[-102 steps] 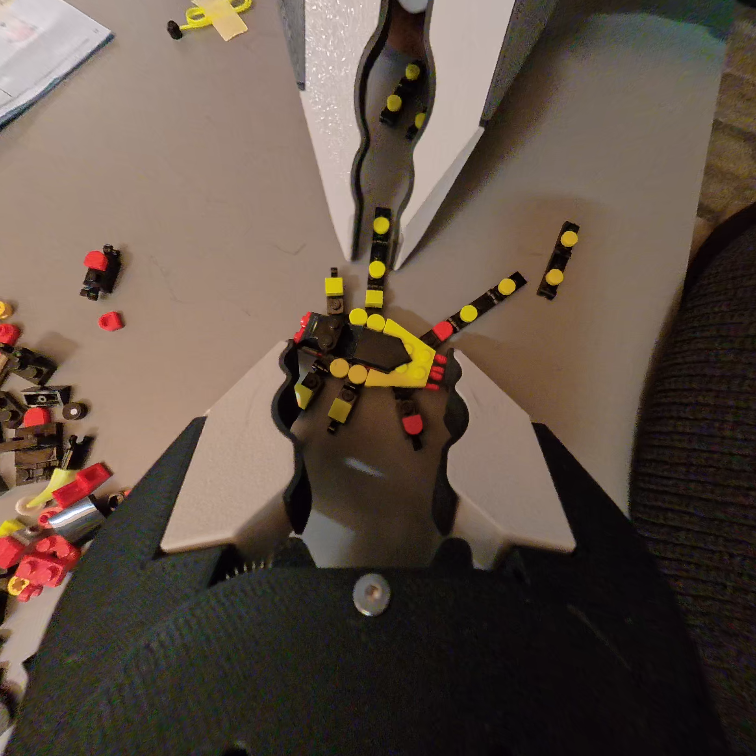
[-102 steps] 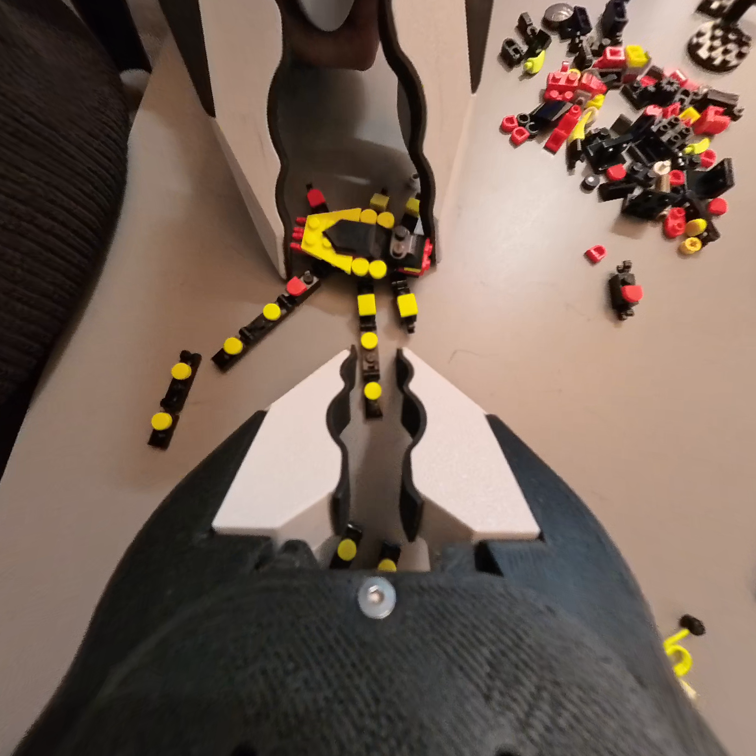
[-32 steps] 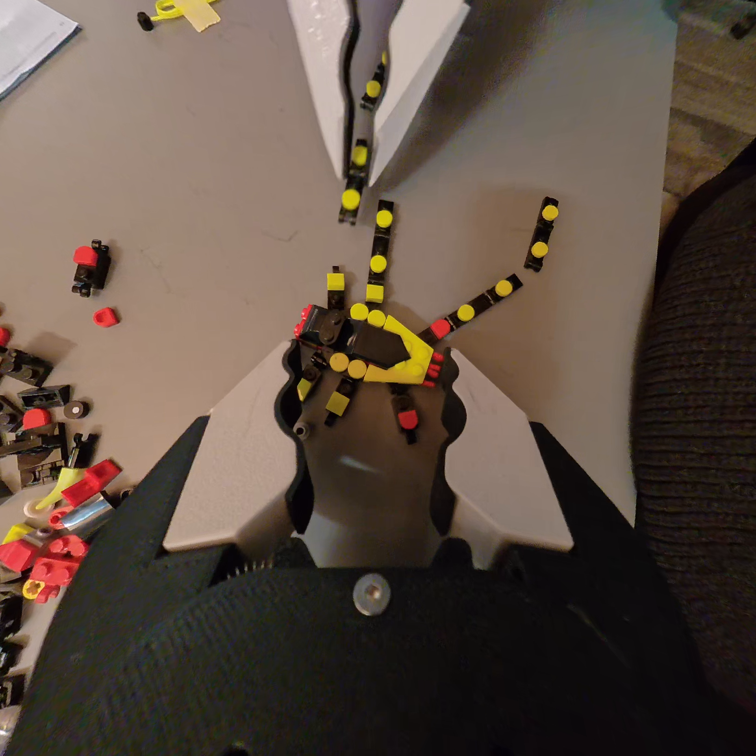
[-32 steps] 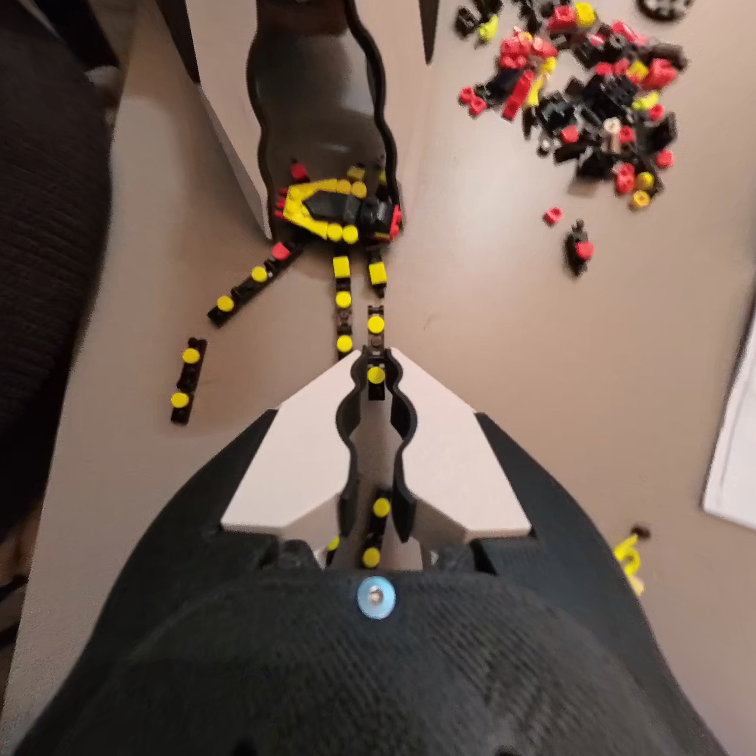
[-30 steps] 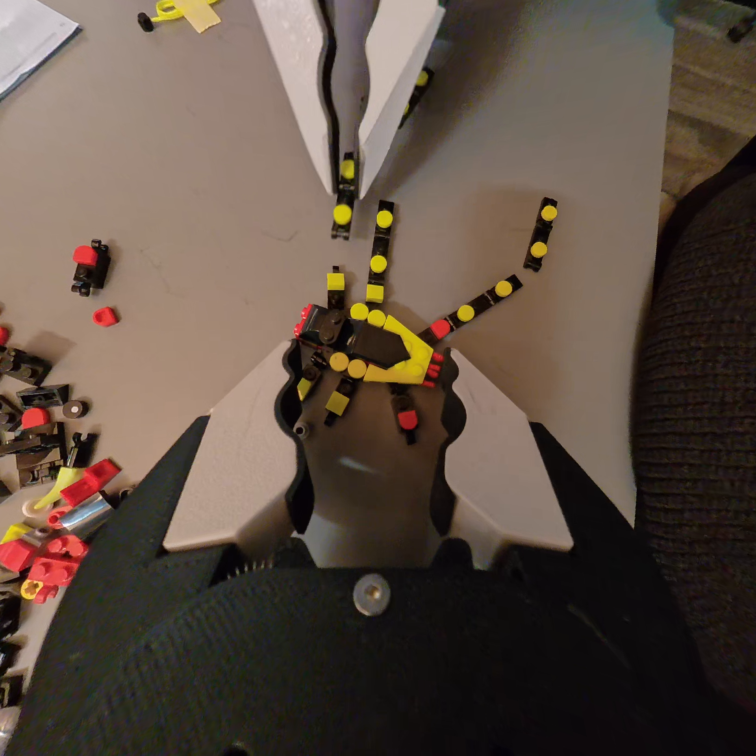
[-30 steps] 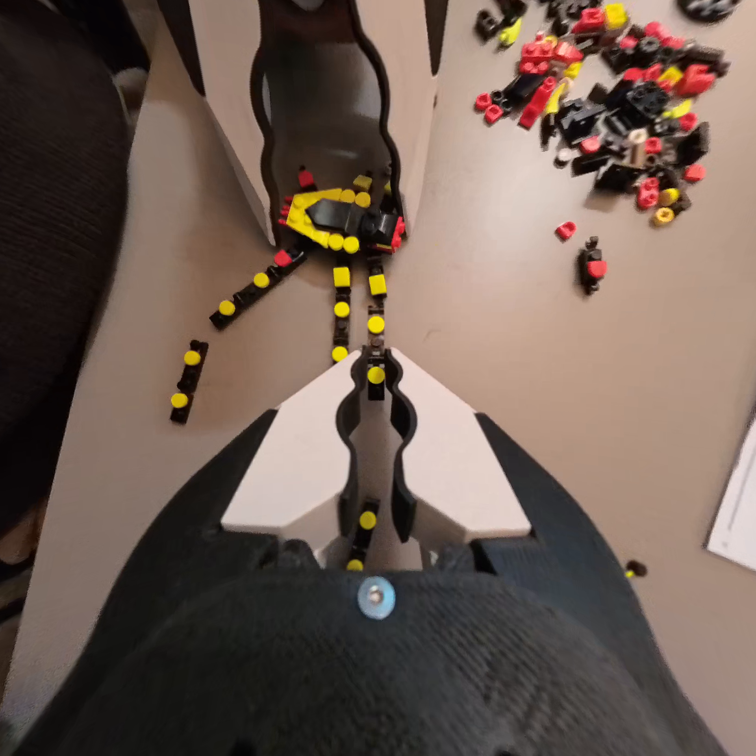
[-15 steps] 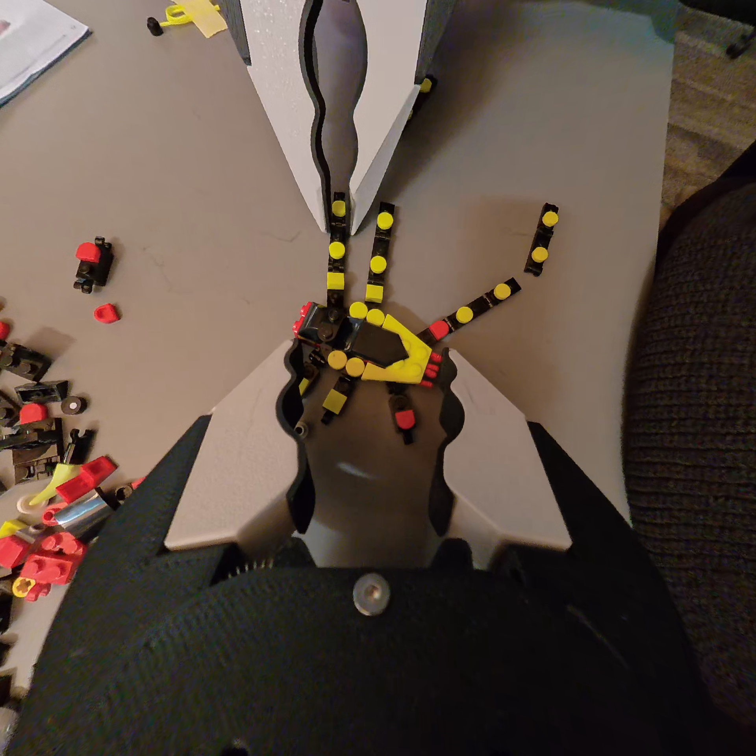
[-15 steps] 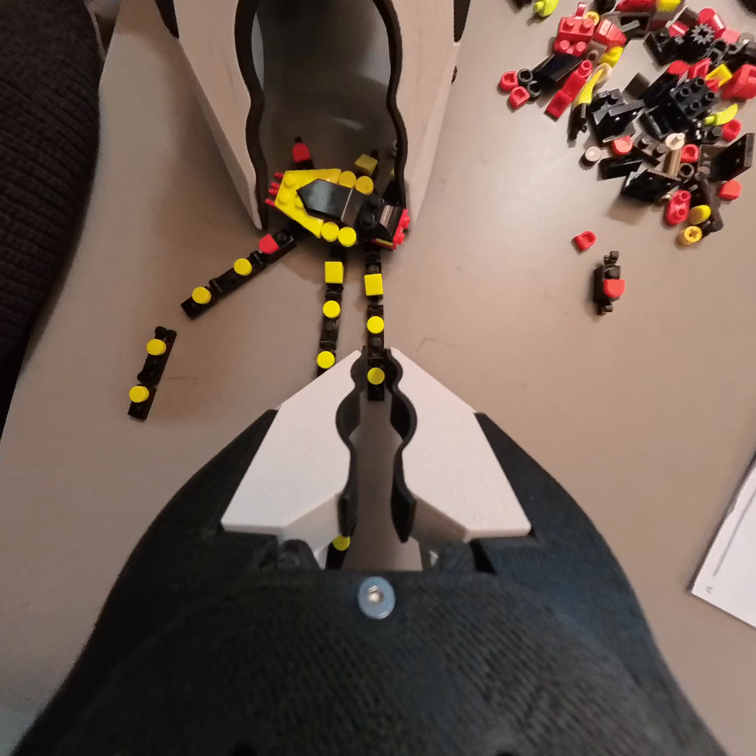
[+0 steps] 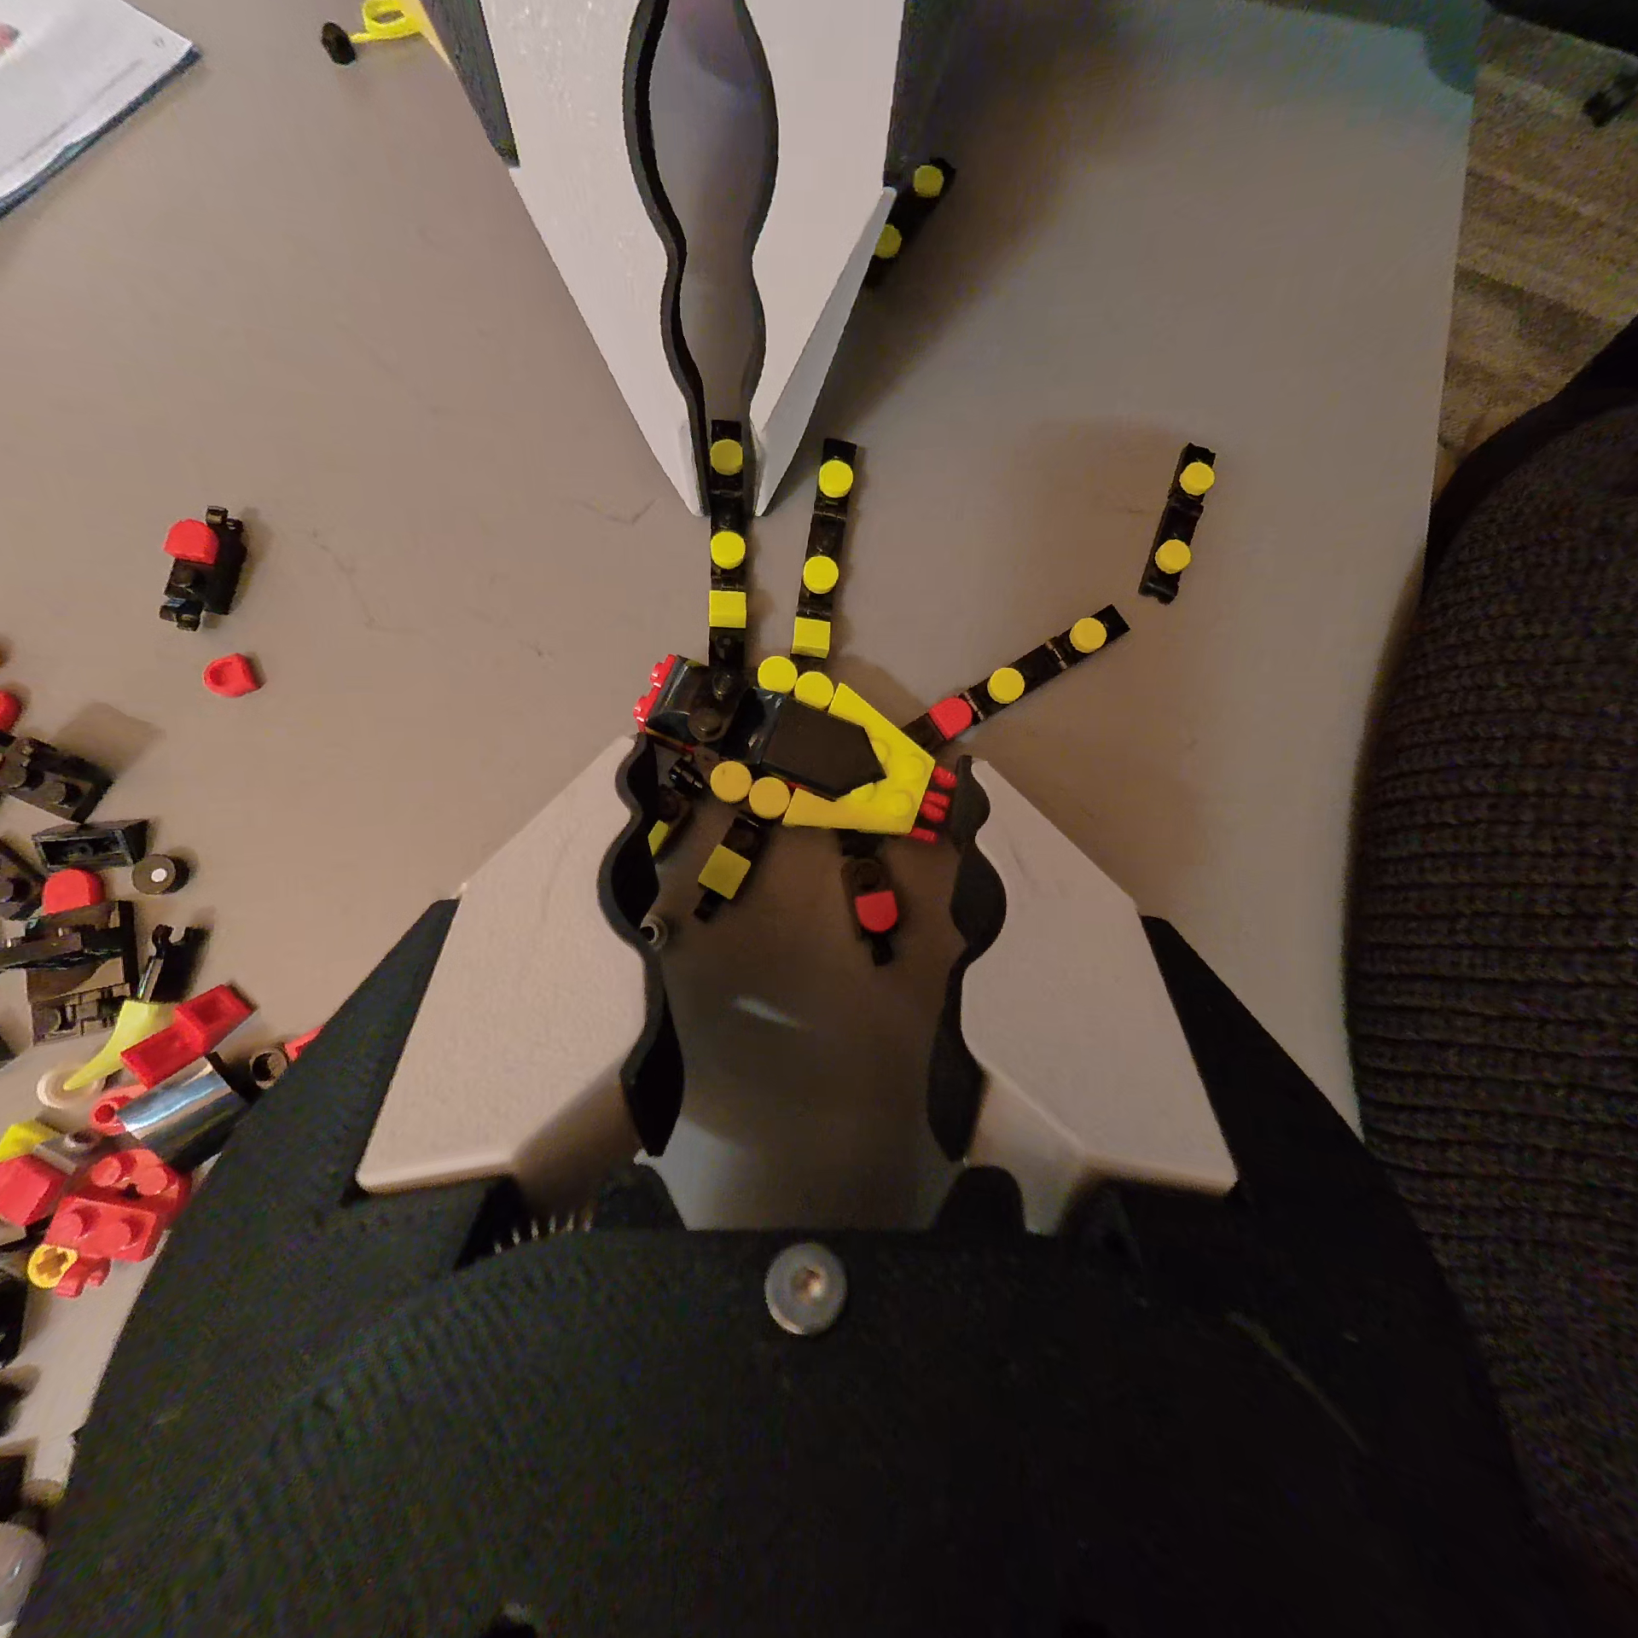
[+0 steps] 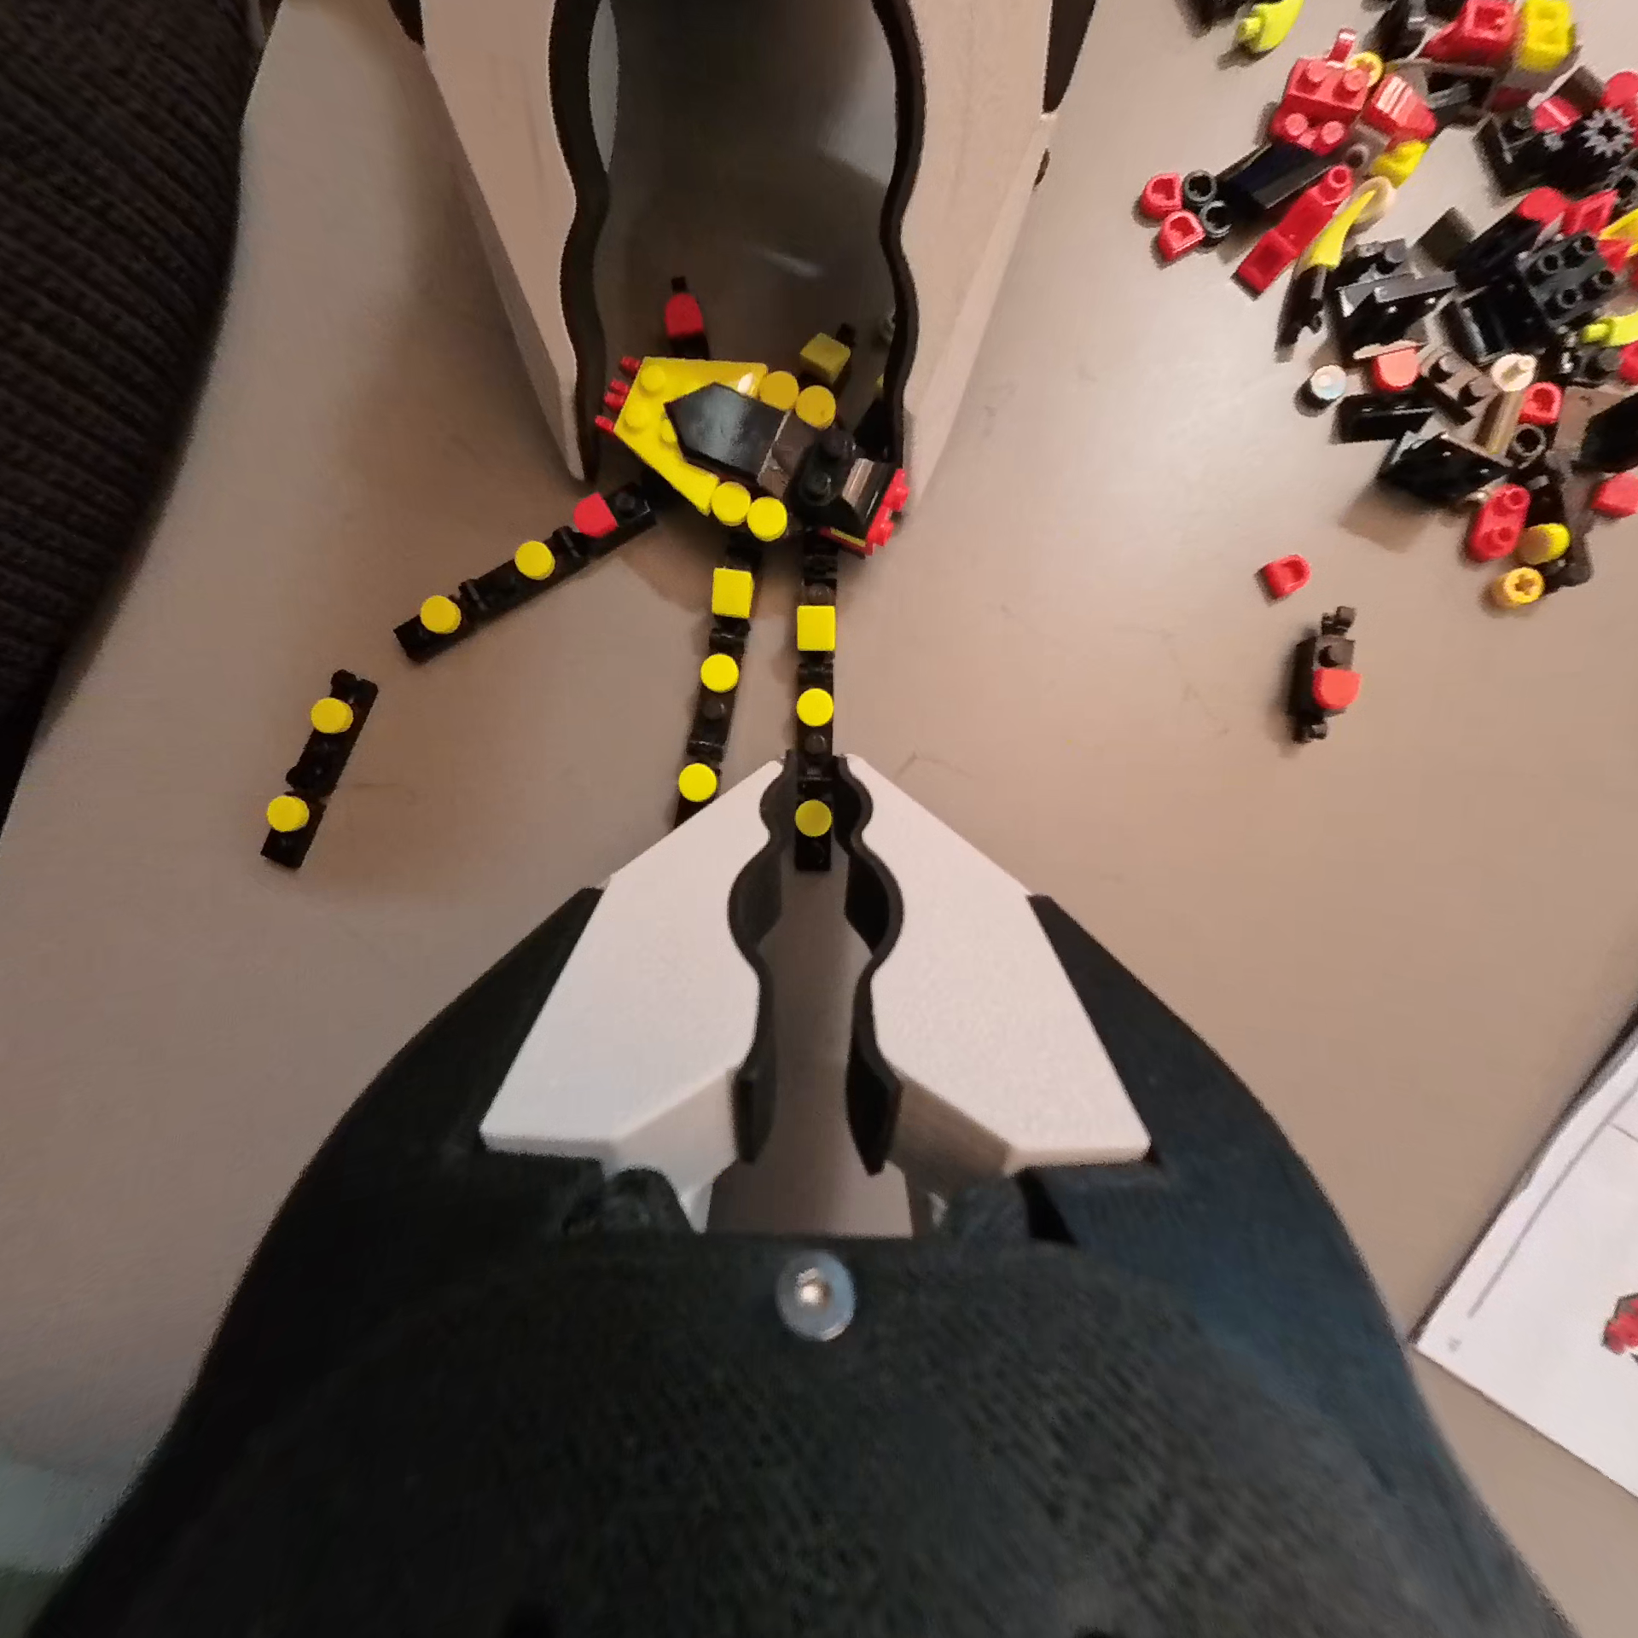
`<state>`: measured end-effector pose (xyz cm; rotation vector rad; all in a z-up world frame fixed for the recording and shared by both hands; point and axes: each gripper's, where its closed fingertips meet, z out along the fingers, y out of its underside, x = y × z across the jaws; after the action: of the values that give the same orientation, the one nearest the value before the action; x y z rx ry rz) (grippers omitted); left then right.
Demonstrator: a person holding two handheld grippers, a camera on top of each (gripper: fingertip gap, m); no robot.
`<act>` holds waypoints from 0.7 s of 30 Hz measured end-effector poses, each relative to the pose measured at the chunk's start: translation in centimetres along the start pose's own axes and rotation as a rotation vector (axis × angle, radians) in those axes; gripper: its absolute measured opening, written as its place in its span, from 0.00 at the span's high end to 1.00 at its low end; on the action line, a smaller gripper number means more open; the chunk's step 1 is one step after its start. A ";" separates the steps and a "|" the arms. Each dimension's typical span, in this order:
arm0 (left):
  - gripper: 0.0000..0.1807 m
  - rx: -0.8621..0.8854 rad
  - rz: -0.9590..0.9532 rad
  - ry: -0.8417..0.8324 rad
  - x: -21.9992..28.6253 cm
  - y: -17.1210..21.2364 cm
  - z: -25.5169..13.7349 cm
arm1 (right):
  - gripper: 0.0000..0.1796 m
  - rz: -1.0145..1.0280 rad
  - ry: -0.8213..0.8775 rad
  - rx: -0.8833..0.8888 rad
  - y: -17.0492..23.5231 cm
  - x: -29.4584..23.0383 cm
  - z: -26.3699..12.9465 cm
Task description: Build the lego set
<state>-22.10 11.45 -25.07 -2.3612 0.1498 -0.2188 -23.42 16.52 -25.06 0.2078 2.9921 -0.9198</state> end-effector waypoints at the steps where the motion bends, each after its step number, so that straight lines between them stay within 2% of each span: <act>1: 0.64 0.000 0.000 0.000 0.0 0.0 0.0 | 0.97 -0.002 -0.004 0.000 0.0 0.0 0.0; 9: 0.64 -0.001 -0.003 0.003 0.0 0.0 0.0 | 0.96 0.005 0.014 -0.004 0.0 0.1 0.0; 12: 0.62 -0.005 -0.011 0.010 0.2 0.0 0.0 | 0.90 0.019 0.059 0.009 -0.2 0.4 -0.8; 14: 0.57 -0.006 -0.018 0.011 0.3 0.0 -0.1 | 0.88 0.057 0.077 0.063 -0.8 0.3 -2.1; 16: 0.56 0.002 -0.020 -0.006 0.1 0.0 -0.3 | 0.92 0.097 0.133 0.143 -1.7 0.4 -3.9; 21: 0.55 0.063 -0.049 -0.003 0.0 -0.9 -1.2 | 0.96 0.317 0.377 0.367 -3.7 1.0 -8.8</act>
<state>-22.27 11.31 -23.62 -2.3038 0.0828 -0.2400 -24.58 18.54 -15.73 0.9221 2.9273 -1.5189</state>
